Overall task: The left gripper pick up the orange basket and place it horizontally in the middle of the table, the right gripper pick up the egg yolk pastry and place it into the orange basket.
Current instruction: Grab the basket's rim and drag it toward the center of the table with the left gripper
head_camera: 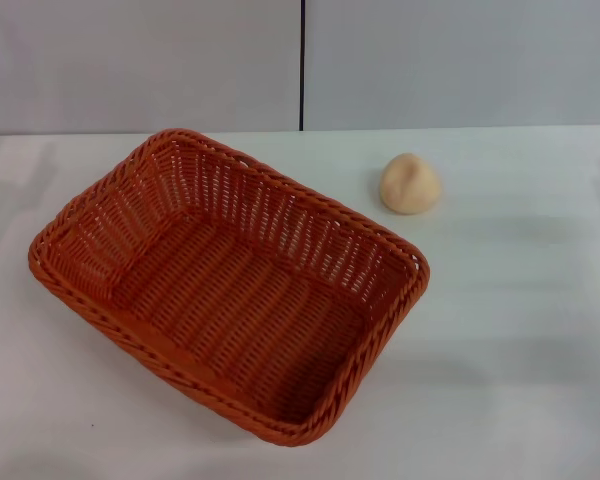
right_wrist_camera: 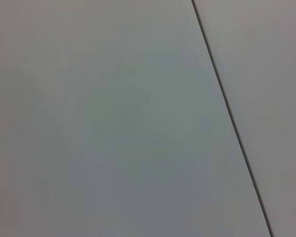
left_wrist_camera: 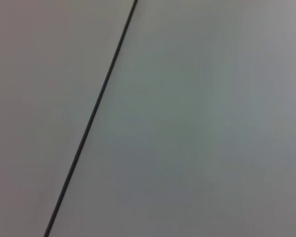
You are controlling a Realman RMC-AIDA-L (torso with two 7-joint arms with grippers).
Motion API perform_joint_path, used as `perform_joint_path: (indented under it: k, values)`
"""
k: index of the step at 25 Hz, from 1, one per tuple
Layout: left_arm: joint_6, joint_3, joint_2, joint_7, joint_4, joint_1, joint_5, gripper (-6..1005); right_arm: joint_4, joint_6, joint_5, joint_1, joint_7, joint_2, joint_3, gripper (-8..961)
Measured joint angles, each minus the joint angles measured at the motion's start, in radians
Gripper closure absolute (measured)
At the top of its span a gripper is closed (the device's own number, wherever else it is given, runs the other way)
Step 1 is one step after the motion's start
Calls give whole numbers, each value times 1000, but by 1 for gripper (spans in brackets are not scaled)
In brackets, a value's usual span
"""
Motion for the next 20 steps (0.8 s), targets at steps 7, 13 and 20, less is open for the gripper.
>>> perform_joint_path:
  k: [7, 13, 20]
  values:
    - [27, 3, -6, -5, -14, 1, 0, 227, -54, 8, -22, -20, 66, -2, 0, 249]
    - [74, 7, -6, -8, -16, -5, 0, 229, -77, 11, -24, -37, 77, -4, -1, 248]
    - [96, 93, -1, -82, 48, -36, 1, 230, -88, 15, -24, -47, 95, -5, -1, 248]
